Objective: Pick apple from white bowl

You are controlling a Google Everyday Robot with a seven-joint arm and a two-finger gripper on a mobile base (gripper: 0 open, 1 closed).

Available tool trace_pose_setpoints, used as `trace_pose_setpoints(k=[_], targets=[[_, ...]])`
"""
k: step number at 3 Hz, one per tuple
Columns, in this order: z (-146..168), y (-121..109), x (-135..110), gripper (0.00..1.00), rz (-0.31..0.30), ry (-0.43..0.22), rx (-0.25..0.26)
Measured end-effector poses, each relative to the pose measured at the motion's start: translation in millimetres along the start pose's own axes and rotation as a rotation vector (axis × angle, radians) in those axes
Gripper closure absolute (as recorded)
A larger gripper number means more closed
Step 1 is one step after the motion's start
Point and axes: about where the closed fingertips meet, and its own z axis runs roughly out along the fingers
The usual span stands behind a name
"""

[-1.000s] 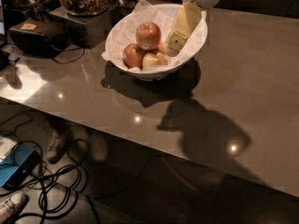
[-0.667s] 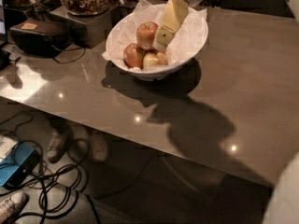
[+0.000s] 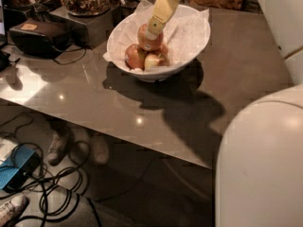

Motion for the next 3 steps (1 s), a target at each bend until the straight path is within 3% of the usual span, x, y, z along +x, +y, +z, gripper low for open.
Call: trace_pose_setpoints(k=[2, 3], targets=[[17.9, -22.5, -5.2, 0.14, 0.051, -0.012, -0.012], [32.9, -27.7, -2.5, 0.13, 0.069, -0.003, -0.033]])
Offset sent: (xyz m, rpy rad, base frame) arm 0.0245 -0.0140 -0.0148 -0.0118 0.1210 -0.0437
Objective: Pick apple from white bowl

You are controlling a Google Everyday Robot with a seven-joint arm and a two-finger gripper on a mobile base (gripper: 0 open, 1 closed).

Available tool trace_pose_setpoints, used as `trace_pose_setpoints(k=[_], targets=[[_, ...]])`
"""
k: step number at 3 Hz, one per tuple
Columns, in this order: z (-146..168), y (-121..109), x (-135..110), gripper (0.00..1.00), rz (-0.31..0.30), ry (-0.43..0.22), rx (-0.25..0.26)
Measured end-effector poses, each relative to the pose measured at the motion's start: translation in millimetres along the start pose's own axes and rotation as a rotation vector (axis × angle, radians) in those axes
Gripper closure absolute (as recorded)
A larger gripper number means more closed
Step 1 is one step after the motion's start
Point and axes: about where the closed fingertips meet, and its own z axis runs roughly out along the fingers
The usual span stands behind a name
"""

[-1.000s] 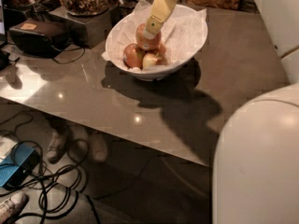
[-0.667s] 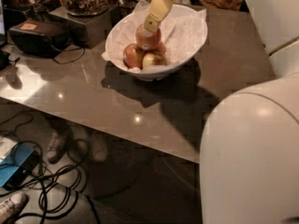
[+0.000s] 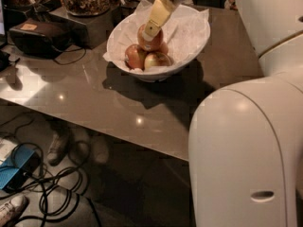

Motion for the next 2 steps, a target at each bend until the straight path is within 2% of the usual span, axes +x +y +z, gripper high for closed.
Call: trace_pose_setpoints(k=[2], targets=[[29.7, -6.5, 2.5, 0.14, 0.022, 0.026, -0.041]])
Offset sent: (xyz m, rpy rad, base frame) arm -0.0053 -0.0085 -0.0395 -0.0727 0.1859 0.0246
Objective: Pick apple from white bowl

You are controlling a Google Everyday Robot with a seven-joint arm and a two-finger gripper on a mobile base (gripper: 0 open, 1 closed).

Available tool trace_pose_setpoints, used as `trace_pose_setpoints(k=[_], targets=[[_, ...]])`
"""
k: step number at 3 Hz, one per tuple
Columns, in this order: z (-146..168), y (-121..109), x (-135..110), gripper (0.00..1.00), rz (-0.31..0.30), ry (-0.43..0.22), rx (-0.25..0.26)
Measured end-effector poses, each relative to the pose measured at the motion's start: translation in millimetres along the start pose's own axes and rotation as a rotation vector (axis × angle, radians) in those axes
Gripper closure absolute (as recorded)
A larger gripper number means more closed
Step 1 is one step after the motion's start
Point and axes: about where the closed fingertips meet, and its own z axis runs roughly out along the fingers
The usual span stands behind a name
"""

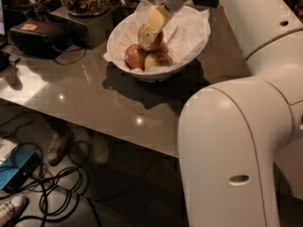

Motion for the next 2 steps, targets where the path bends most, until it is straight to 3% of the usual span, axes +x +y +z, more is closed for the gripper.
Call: trace_pose_setpoints(k=[2], targets=[[31.4, 2.1, 5.9, 0.16, 0.016, 0.042, -0.055]])
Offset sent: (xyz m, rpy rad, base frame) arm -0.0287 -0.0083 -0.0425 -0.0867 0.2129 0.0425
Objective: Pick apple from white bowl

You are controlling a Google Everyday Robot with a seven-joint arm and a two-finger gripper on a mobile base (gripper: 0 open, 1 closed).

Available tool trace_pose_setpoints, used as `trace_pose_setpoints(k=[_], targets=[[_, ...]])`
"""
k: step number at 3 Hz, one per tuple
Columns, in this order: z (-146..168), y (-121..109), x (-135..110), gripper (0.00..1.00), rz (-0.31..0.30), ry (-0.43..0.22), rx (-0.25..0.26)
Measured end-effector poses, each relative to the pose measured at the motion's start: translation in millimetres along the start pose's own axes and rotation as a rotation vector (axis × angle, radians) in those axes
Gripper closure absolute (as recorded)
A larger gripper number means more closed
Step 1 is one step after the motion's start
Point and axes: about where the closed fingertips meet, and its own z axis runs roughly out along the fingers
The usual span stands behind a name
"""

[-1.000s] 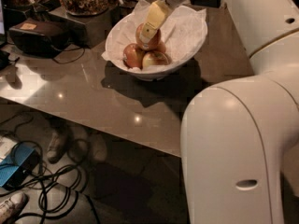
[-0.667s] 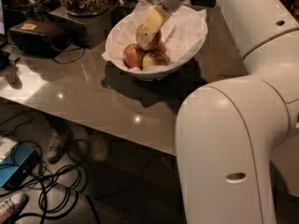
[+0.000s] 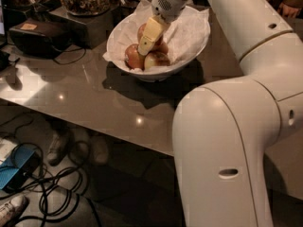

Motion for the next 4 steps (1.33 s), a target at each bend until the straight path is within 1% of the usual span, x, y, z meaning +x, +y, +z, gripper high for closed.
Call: trace_pose_setpoints(k=[1, 3, 4], targets=[[0.1, 0.0, 0.0, 0.34, 0.0, 0.0, 0.0], [0.1, 0.0, 0.0, 0.81, 0.0, 0.0, 0.0], [0.1, 0.0, -0.1, 1.0, 0.0, 0.0, 0.0]])
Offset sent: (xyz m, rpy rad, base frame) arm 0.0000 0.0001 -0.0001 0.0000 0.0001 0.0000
